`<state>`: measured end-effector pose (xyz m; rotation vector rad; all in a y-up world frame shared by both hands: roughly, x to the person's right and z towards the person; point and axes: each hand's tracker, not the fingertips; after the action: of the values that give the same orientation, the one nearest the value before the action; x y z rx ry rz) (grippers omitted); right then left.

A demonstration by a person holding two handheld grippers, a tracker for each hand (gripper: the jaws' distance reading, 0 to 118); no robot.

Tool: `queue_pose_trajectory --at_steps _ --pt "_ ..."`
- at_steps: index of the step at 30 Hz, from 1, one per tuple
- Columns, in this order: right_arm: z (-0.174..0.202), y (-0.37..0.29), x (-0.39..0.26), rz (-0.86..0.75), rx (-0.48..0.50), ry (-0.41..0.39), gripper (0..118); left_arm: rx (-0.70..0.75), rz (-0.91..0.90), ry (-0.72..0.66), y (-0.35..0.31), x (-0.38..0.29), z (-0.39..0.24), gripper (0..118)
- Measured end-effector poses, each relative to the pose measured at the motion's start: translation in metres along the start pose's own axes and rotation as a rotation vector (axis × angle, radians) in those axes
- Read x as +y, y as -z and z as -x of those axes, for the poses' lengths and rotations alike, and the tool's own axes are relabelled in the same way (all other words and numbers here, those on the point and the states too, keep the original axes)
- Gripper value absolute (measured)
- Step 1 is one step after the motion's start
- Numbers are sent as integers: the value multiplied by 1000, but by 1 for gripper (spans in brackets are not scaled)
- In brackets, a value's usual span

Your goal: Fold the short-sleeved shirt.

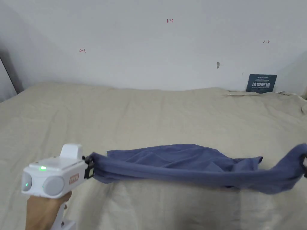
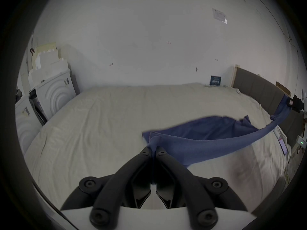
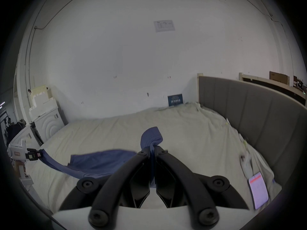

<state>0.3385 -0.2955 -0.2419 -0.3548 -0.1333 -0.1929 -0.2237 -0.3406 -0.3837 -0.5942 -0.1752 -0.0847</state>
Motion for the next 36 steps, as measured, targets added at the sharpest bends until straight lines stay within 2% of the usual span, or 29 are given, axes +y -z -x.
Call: queue_pose_trajectory --at_steps 6,8,18,25,26,29,30,32,36 --pt "0 -66 -60 104 -5 21 1 -15 87 -20 -35 -74 5 0" --pt "2 -83 -75 134 -11 6 1 -16 102 -22 -45 -90 4 0" --pt "30 -153 -120 248 -10 17 1 10 159 -23 -78 -142 19 0" --pt "48 -126 -138 366 -45 24 1 44 228 -18 -59 -168 21 0" --pt "38 -116 -142 384 -56 26 1 49 243 -11 -55 -171 20 0" --pt "41 -92 -148 422 -74 37 1 62 271 -11 -45 -178 17 0" --pt "24 -79 -157 455 -84 39 1 65 279 -20 -42 -180 17 0" --pt "21 -65 -164 495 -124 42 1 72 295 -40 -40 -184 16 0" --pt "-3 -39 -187 616 -163 103 2 69 329 -63 -35 -190 14 1"
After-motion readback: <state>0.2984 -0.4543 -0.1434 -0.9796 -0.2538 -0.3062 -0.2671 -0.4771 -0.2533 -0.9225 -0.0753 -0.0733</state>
